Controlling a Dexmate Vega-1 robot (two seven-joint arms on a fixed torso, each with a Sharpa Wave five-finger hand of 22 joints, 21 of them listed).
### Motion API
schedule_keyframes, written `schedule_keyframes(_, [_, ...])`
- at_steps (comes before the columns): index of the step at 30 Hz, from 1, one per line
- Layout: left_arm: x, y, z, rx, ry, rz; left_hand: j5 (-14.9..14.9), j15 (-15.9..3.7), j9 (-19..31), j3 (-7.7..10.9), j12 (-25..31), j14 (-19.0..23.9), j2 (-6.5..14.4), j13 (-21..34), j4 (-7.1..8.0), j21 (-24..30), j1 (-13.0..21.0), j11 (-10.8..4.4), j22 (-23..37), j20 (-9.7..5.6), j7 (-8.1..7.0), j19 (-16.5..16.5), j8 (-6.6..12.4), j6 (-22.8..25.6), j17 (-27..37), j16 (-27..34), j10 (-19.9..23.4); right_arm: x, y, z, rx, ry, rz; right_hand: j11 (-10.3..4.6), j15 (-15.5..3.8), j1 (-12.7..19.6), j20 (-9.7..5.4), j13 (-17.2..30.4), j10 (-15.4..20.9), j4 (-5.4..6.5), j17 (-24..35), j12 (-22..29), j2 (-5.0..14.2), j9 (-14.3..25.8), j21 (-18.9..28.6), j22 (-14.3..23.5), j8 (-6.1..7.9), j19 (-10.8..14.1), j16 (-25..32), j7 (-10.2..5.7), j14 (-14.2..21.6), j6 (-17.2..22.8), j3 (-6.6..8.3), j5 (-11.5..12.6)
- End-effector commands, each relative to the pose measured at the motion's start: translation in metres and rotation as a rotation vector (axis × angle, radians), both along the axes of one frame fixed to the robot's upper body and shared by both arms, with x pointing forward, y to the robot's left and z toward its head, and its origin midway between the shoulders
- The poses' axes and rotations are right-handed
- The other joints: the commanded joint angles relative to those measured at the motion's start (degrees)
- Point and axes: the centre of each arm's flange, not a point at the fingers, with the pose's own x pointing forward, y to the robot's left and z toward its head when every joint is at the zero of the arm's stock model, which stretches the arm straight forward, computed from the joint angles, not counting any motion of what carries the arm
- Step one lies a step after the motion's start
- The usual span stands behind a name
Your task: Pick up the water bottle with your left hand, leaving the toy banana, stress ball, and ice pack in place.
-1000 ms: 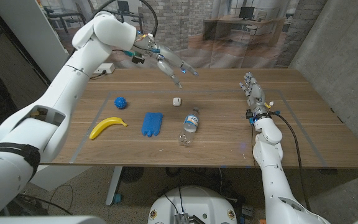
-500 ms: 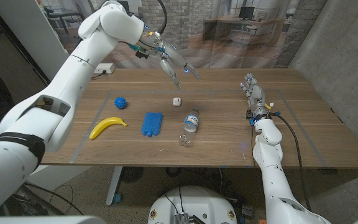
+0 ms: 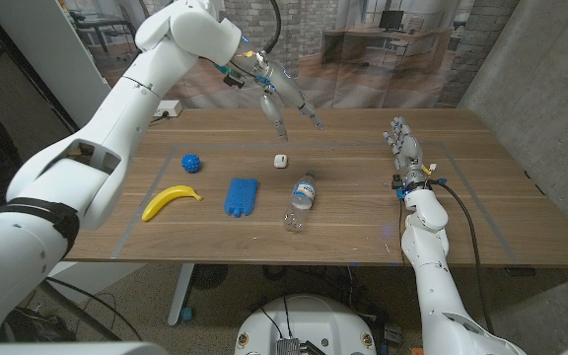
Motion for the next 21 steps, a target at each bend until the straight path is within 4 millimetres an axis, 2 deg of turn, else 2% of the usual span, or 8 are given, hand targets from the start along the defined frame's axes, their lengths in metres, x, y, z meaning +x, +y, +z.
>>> schedule_keyframes(1, [-0.010,-0.013,-0.003,0.058,-0.033,-0.094,0.70,0.53,0.39,-1.14,-0.15,-0.13,-1.86,0.35,-0.06,-0.46,1.53,-0.46,0.34,0.85,-0.34,-0.03,-0.45,-1.19,0.29,0.01,-0.52,-0.003,-0.002,-0.003,0.007,0.000,-0.008,-0.08,0.34,-0.64,-0.08,0.20,0.30,0.09,0.16,0.26,0.00,0.28,0.43,0.21,0.27,0.42,0.51,-0.13,0.24,0.39,-0.16,0.08])
schedule_keyframes(11, [-0.007,-0.016,-0.010,0.089,-0.012,-0.119,1.97,1.46,0.68,-2.47,-0.68,-0.64,-4.17,0.46,0.13,-1.43,5.47,-0.57,0.40,1.93,-1.14,0.08,-1.02,-3.68,0.33,-0.20,-2.14,-0.006,0.000,-0.003,0.003,0.007,-0.015,-0.09,0.31,-0.79,-0.07,0.20,0.33,0.13,0.15,0.24,-0.02,0.28,0.42,0.21,0.25,0.42,0.48,-0.11,0.23,0.43,-0.20,0.09])
schedule_keyframes(18, [-0.005,-0.018,-0.014,0.124,-0.012,-0.126,2.87,0.90,0.88,-3.06,-0.86,-1.59,-4.53,0.53,0.28,-2.18,8.34,-1.54,0.43,1.27,-2.07,-0.21,-1.14,-5.57,0.33,-0.43,-3.18,-0.008,0.001,-0.003,0.004,0.009,-0.024,-0.10,0.34,-0.99,-0.05,0.21,0.32,0.22,0.18,0.22,-0.07,0.28,0.41,0.21,0.26,0.40,0.49,-0.18,0.26,0.51,-0.28,0.09])
schedule_keyframes(21, [-0.003,-0.021,-0.015,0.143,-0.011,-0.127,3.11,0.47,0.95,-3.31,-0.77,-1.89,-4.50,0.56,0.34,-2.58,9.62,-2.31,0.44,0.83,-3.16,-0.45,-0.82,-5.51,0.33,-0.44,-3.20,-0.009,0.001,-0.003,0.005,0.010,-0.026,-0.06,0.30,-1.05,-0.07,0.21,0.35,0.25,0.18,0.22,-0.07,0.28,0.42,0.21,0.25,0.42,0.49,-0.15,0.25,0.51,-0.30,0.09])
